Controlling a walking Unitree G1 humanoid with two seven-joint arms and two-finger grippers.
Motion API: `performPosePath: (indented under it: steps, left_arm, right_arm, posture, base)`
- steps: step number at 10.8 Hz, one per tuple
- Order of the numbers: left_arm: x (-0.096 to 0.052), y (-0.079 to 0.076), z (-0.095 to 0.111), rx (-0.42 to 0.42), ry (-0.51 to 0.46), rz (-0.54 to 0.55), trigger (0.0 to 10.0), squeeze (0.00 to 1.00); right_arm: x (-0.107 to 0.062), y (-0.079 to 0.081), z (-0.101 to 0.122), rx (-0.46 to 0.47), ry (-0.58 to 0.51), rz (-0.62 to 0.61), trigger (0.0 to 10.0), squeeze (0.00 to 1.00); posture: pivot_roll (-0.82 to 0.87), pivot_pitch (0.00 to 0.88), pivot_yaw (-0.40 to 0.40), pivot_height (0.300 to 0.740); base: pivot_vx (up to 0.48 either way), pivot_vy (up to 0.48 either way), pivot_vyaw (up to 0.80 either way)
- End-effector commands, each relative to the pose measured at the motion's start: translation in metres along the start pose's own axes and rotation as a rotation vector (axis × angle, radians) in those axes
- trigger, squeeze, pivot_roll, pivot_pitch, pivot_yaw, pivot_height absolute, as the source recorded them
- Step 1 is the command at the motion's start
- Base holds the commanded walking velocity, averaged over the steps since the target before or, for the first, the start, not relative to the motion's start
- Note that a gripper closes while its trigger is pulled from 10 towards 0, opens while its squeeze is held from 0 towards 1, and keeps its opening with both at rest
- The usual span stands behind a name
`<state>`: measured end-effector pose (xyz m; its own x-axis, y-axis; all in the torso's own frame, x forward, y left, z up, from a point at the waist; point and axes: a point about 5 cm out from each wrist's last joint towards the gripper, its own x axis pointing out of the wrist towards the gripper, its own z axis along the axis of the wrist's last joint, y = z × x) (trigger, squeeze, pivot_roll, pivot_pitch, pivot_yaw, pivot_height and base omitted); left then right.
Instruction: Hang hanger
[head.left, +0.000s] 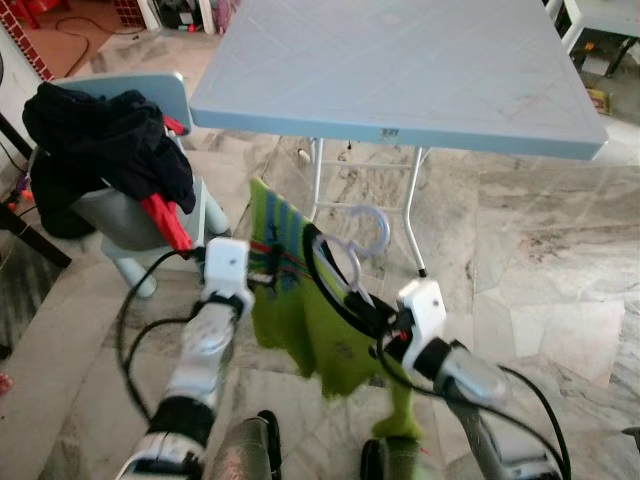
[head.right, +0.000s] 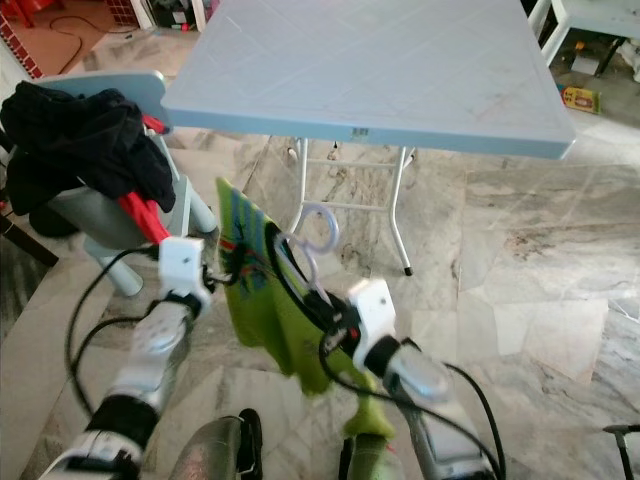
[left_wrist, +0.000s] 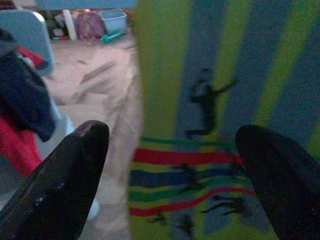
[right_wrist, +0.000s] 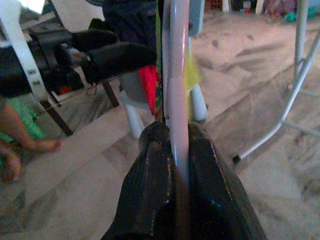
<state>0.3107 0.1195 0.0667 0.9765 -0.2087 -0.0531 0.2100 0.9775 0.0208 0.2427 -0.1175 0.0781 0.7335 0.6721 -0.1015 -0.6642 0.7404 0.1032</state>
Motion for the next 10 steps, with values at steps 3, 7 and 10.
performPosePath:
  steps: [3, 7, 10]
  left_arm:
    - [0.008, -0.017, 0.004, -0.055, -0.004, -0.103, 10.0, 0.00]
    - [0.010, -0.036, 0.007, -0.107, 0.011, -0.287, 10.0, 0.00]
    - [0.005, -0.044, 0.002, -0.059, 0.027, -0.330, 10.0, 0.00]
  right_arm:
    - [0.021, 0.006, 0.019, -0.040, -0.074, 0.010, 10.0, 0.00]
    - [0.031, 0.003, 0.015, -0.064, -0.044, -0.003, 10.0, 0.00]
    - [0.039, -0.022, 0.024, -0.139, -0.087, -0.211, 10.0, 0.00]
  posture:
    - [-0.07, 0.120, 0.015, 0.740]
    - [-0.07, 0.116, 0.017, 0.740]
    - [-0.07, 0.121, 0.018, 0.740]
  base:
    - [0.000, 0.000, 0.00]
    - [0.000, 0.000, 0.00]
    - [0.000, 0.000, 0.00]
